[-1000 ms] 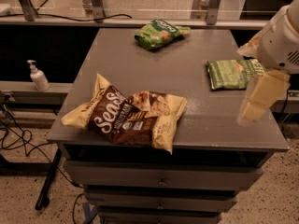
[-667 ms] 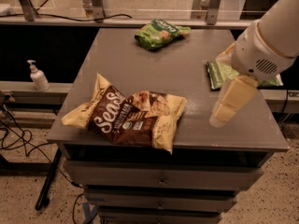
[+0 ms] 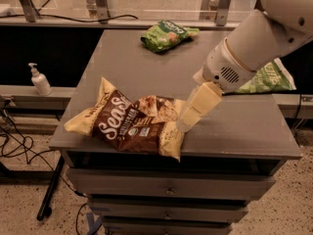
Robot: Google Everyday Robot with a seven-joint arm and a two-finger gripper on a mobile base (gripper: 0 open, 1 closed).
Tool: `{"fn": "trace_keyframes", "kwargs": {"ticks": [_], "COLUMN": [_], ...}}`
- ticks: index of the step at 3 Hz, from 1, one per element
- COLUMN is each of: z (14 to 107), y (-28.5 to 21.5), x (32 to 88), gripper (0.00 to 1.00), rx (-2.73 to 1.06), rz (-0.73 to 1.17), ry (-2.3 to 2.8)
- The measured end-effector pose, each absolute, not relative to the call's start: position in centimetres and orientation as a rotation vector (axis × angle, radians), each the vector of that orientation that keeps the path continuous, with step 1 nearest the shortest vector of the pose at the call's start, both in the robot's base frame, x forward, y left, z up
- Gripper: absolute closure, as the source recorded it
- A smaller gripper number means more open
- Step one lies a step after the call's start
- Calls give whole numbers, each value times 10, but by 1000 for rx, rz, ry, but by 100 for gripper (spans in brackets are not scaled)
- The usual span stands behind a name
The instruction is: Move brown chip bag near green rice chip bag
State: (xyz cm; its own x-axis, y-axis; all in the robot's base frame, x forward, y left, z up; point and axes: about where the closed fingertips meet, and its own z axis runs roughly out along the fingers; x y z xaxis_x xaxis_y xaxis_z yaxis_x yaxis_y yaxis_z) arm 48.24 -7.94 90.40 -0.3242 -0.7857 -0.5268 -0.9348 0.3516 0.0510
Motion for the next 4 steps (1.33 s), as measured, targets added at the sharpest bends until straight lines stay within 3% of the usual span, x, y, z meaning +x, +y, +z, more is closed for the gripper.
{"fn": "trace_keyframes", "kwargs": {"ticks": [1,3,4], "z": [894,878,867], "y": [-55,-32,-26], "x": [484,498,500], "gripper": [0,0,19], "rx": [-1432,-1348,-1338], "rz": [597,605,600], "ry": [2202,2058,1992]}}
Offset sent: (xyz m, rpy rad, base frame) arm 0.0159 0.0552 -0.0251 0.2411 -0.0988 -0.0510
